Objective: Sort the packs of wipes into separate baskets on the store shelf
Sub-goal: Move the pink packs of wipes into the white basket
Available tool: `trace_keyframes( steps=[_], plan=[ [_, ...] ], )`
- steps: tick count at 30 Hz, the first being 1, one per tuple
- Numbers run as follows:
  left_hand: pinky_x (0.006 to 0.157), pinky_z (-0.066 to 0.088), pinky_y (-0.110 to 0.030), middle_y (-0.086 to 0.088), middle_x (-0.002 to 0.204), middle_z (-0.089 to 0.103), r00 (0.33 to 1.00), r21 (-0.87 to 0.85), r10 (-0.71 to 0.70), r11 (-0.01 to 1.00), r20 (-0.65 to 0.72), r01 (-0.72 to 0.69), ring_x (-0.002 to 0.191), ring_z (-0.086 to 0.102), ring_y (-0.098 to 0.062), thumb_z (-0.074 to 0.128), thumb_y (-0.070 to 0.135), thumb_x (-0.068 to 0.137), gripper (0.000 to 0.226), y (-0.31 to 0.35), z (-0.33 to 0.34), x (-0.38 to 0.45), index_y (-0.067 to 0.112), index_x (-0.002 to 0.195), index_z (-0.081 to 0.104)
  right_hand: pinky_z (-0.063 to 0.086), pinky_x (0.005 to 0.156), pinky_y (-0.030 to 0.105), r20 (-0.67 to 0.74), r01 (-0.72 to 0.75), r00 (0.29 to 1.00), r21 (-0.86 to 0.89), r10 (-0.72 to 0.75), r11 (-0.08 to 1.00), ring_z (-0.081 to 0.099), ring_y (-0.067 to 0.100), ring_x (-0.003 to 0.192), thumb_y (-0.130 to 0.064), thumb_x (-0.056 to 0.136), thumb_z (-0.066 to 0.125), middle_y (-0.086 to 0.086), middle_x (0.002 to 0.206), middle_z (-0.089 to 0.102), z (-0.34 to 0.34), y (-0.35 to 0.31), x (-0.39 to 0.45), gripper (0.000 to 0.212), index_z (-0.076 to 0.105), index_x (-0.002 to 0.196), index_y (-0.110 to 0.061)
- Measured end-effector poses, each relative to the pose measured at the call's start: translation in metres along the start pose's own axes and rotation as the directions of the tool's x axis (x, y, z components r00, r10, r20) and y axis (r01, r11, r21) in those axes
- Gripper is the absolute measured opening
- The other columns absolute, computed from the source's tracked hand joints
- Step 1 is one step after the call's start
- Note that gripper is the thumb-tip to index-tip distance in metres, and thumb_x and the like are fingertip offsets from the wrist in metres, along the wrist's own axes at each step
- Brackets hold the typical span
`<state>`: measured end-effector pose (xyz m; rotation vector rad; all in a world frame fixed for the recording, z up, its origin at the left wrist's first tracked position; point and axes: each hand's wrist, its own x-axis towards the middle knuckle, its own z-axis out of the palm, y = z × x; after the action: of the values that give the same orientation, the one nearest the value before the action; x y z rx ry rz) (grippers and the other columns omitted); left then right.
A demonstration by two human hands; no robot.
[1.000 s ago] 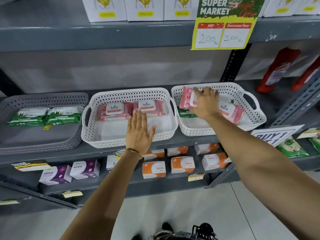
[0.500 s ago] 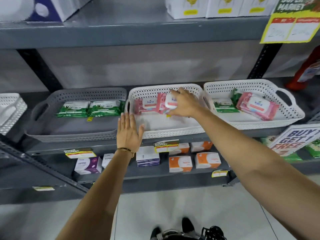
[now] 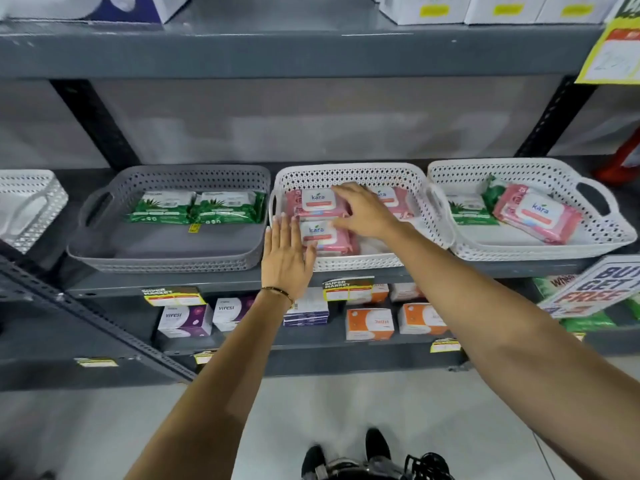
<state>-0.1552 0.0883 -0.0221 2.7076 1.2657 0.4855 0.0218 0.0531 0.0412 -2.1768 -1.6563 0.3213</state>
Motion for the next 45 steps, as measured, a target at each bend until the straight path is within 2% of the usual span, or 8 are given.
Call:
trace_keyframes(
  steps=[7, 12, 15, 19, 25, 33, 39, 45],
  plan=[
    [0.116, -0.002, -0.039, -0.021, 0.153, 0.010, 0.997, -0.024, 0.059, 0.998, 0.055, -0.058, 0.142, 0.003, -0.031, 0.004, 0.049, 0.090, 0.072, 0.066, 0.015, 0.020, 0.001, 0.143, 0.009, 0.043, 0.100, 0.044, -0.473, -0.374, 0.812, 0.030, 0.343, 0.927, 0.048, 0.035, 0.122, -0.024, 0.090, 0.056, 0.020, 0.130, 0.054, -0.052, 0.105, -0.030, 0.044, 0.052, 0.129, -0.005],
    [0.117, 0.001, -0.041, -0.020, 0.154, 0.008, 0.987, -0.022, 0.127, 0.992, 0.098, -0.125, 0.143, 0.001, -0.030, 0.003, 0.050, 0.091, 0.072, 0.120, 0.028, 0.029, 0.001, 0.144, 0.007, 0.037, 0.106, 0.052, -0.519, -0.679, 0.618, 0.025, 0.590, 0.734, 0.041, 0.040, 0.127, -0.027, 0.091, 0.051, 0.025, 0.137, 0.045, -0.073, 0.187, -0.066, 0.051, 0.041, 0.134, 0.000],
    [0.117, 0.003, -0.043, -0.021, 0.154, 0.008, 0.981, -0.021, 0.150, 0.989, 0.127, -0.149, 0.142, 0.003, -0.031, 0.014, 0.046, 0.096, 0.066, 0.153, 0.036, 0.036, 0.001, 0.144, 0.007, 0.035, 0.108, 0.052, -0.438, -0.768, 0.570, 0.015, 0.695, 0.640, 0.032, 0.040, 0.134, -0.029, 0.092, 0.052, 0.023, 0.147, 0.033, -0.085, 0.224, -0.085, 0.062, 0.028, 0.142, -0.001],
    [0.117, 0.002, -0.042, -0.020, 0.154, 0.008, 0.970, -0.021, 0.186, 0.983, 0.160, -0.185, 0.142, 0.001, -0.031, 0.016, 0.044, 0.097, 0.064, 0.198, 0.048, 0.043, 0.002, 0.144, 0.008, 0.020, 0.118, 0.049, -0.280, -0.787, 0.615, -0.160, 0.737, 0.596, 0.012, 0.039, 0.144, -0.027, 0.085, 0.064, 0.020, 0.158, 0.009, -0.098, 0.267, -0.098, 0.088, 0.008, 0.149, -0.008],
    [0.116, 0.003, -0.044, -0.019, 0.154, 0.014, 0.980, 0.073, 0.135, 0.986, 0.143, -0.147, 0.142, 0.006, -0.032, 0.013, 0.046, 0.095, 0.064, 0.216, 0.056, 0.046, 0.005, 0.144, 0.014, 0.007, 0.119, 0.051, -0.137, -0.690, 0.712, -0.321, 0.689, 0.649, -0.001, 0.037, 0.147, -0.010, 0.084, 0.061, 0.014, 0.160, -0.005, -0.106, 0.299, -0.094, 0.092, -0.002, 0.151, -0.015],
    [0.117, 0.004, -0.045, -0.018, 0.154, 0.015, 0.985, 0.072, 0.108, 0.990, 0.138, -0.119, 0.142, 0.005, -0.031, 0.011, 0.049, 0.094, 0.066, 0.216, 0.056, 0.045, 0.005, 0.144, 0.016, 0.031, 0.110, 0.053, -0.232, -0.655, 0.755, -0.308, 0.614, 0.690, 0.034, 0.040, 0.132, -0.011, 0.076, 0.073, 0.020, 0.144, 0.037, -0.103, 0.311, -0.093, 0.084, 0.024, 0.145, -0.013],
    [0.115, 0.001, -0.043, -0.019, 0.153, 0.014, 0.983, 0.012, 0.131, 0.991, 0.131, -0.133, 0.142, 0.006, -0.032, 0.008, 0.054, 0.093, 0.072, 0.214, 0.053, 0.042, 0.004, 0.144, 0.014, 0.034, 0.107, 0.054, -0.334, -0.700, 0.700, -0.150, 0.631, 0.698, 0.035, 0.042, 0.130, -0.020, 0.075, 0.076, 0.021, 0.142, 0.040, -0.104, 0.293, -0.097, 0.082, 0.029, 0.143, -0.012],
    [0.113, 0.017, -0.047, -0.024, 0.145, 0.035, 0.990, 0.009, 0.099, 0.995, 0.105, -0.101, 0.136, 0.026, -0.037, 0.007, 0.058, 0.089, 0.080, 0.175, 0.043, 0.029, -0.002, 0.138, 0.028, 0.040, 0.098, 0.045, -0.445, -0.499, 0.764, 0.050, 0.466, 0.865, 0.043, 0.038, 0.120, -0.025, 0.070, 0.079, 0.016, 0.132, 0.052, -0.120, 0.231, -0.090, 0.079, 0.040, 0.139, -0.015]
  ],
)
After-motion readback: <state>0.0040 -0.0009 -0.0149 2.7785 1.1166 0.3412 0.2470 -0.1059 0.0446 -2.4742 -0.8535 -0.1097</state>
